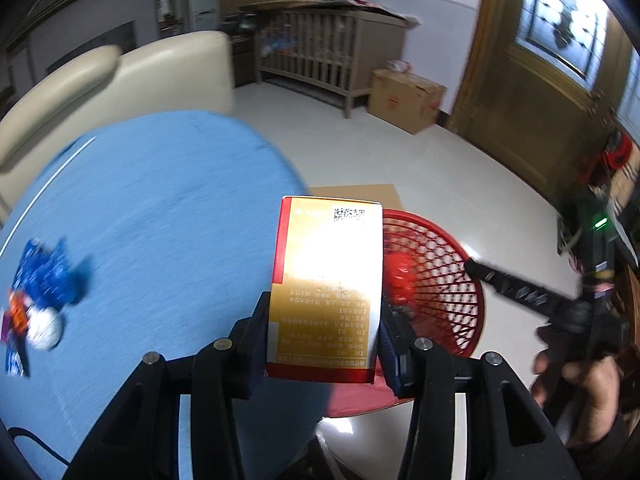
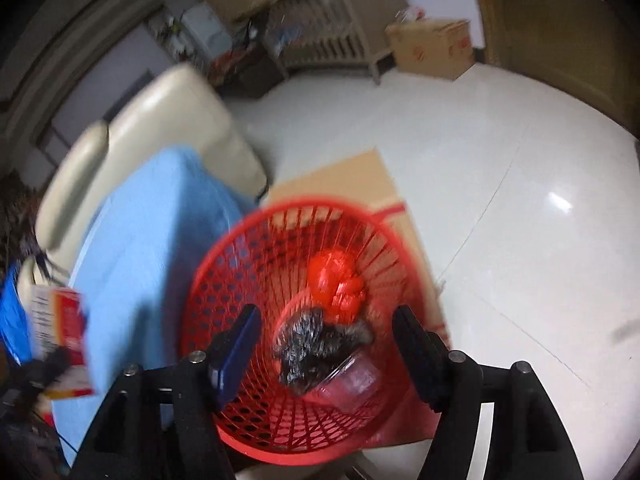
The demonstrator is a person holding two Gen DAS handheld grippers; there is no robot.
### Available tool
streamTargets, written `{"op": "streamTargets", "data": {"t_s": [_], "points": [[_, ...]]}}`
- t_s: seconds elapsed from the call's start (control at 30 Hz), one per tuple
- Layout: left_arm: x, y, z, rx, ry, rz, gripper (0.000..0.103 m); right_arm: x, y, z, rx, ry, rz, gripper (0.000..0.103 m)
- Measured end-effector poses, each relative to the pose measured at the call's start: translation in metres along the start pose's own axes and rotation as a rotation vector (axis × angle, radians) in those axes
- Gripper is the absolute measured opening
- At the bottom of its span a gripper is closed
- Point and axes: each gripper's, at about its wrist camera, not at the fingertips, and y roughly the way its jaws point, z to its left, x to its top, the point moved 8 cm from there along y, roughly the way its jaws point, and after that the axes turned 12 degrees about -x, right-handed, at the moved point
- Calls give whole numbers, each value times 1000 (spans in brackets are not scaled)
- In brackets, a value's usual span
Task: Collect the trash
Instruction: 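Drop the red bag with the right tool while the left tool drops the medicine box into the basket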
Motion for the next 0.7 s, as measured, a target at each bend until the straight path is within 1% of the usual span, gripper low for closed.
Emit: {"op": "streamTargets", "data": {"t_s": [0.13,0.23,0.33,0.37,0.43,0.5,0.57,0.7], "points": [[6,31,-21,-29,22,44,49,24,-35,-28,14,77,-86,72],[11,50,-28,-34,25,65,49,35,-56,-43,21,110,-128,72],[14,67,-34,-34,29,95,51,43,-72,-50,27,121,-154,72],[14,71,-35,-32,33,104,63,45,-77,-51,31,122,-164,72],[13,79,-36,-16,46,142,75,49,-83,-47,37,119,-173,72],[12,78,-33,19,64,133,75,50,-87,-38,49,104,-180,72],[10,74,-31,28,74,132,75,49,-86,-28,59,90,-182,72],[13,50,-19,46,61,84,75,47,-86,-4,80,58,-186,72]]}}
